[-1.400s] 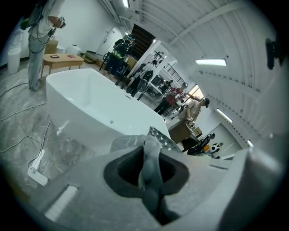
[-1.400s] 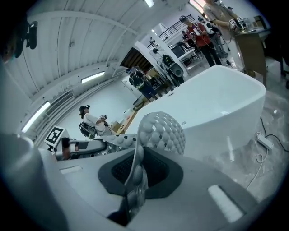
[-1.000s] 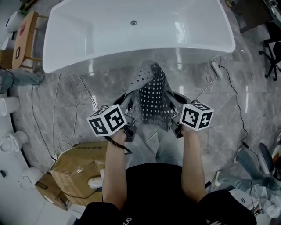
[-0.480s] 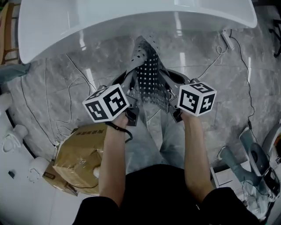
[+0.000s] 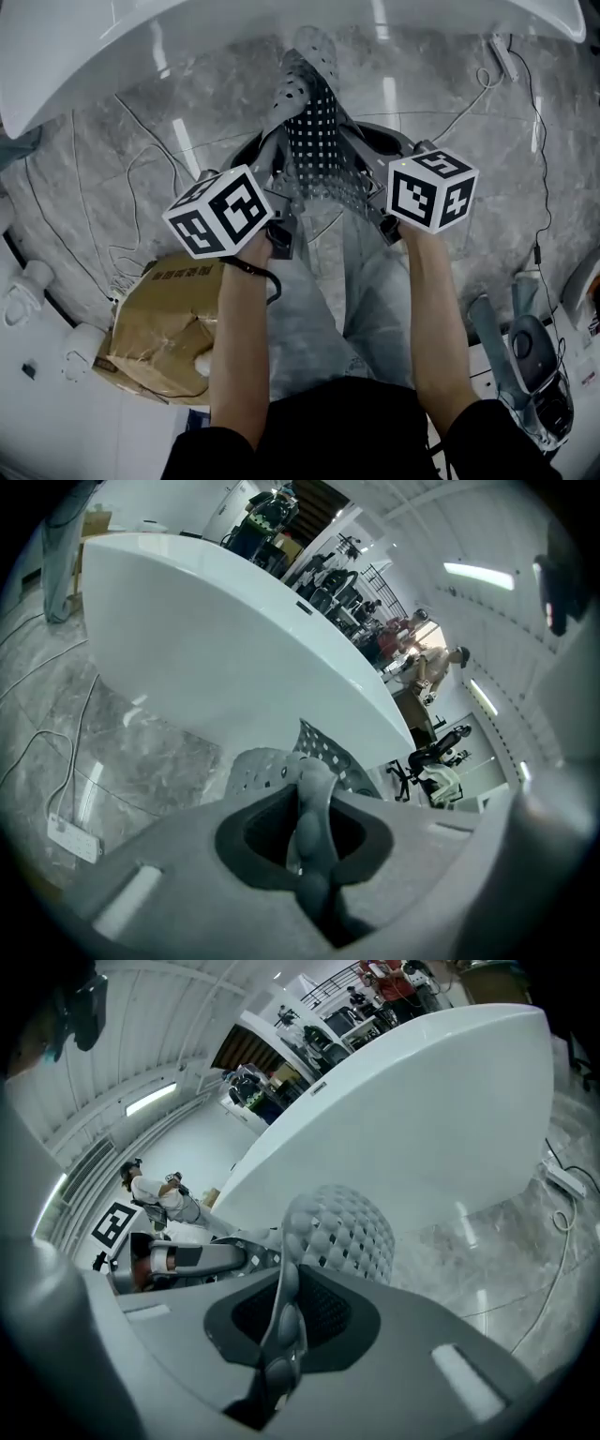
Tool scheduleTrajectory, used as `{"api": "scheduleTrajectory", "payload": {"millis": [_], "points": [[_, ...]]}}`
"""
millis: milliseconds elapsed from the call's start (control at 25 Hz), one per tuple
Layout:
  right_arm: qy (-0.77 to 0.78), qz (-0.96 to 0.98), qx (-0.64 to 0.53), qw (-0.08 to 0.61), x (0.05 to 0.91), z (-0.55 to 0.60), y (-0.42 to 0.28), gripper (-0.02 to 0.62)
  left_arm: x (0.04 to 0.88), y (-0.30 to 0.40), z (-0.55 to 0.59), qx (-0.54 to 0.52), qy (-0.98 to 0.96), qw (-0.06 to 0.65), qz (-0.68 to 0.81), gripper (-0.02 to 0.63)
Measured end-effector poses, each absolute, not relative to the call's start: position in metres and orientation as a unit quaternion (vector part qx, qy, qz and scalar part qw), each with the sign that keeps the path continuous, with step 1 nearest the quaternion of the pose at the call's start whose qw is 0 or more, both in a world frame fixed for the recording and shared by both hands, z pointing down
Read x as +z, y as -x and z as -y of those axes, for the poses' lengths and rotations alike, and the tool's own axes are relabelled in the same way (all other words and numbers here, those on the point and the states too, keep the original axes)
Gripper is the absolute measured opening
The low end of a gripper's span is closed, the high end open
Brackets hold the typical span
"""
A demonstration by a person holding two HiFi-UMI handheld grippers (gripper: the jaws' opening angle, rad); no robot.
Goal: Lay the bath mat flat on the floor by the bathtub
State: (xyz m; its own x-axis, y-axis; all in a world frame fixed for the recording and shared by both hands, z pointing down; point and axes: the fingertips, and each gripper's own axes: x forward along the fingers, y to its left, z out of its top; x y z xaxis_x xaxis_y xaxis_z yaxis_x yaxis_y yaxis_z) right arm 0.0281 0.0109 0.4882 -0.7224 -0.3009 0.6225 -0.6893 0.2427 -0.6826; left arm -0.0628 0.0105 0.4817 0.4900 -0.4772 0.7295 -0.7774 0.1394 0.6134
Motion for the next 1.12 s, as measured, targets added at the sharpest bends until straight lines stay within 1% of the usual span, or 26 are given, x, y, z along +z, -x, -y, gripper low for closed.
{"api": "scheduleTrajectory", "payload": {"millis": [160,360,600,840,1000,1120], "points": [[-0.314,0.773,0.515,0.197,0.522,-0.007,-0.021,0.021,0.515,0.066,-0.008,0.134,-0.645,0.574,0.487,0.021],[-0.314,0.774,0.514,0.197,0.560,0.007,-0.030,0.021,0.554,0.073,-0.001,0.145,-0.639,0.571,0.494,0.021],[-0.320,0.765,0.521,0.200,0.596,0.017,-0.038,0.021,0.586,0.079,0.008,0.148,-0.642,0.570,0.490,0.021],[-0.319,0.770,0.506,0.220,0.630,0.026,-0.037,0.021,0.615,0.082,0.013,0.151,-0.653,0.564,0.483,0.021],[-0.336,0.756,0.523,0.208,0.651,0.030,-0.039,0.021,0.642,0.092,0.010,0.152,-0.645,0.572,0.483,0.021],[-0.343,0.751,0.526,0.205,0.664,0.043,-0.042,0.021,0.654,0.099,0.026,0.155,-0.650,0.562,0.487,0.021]]}}
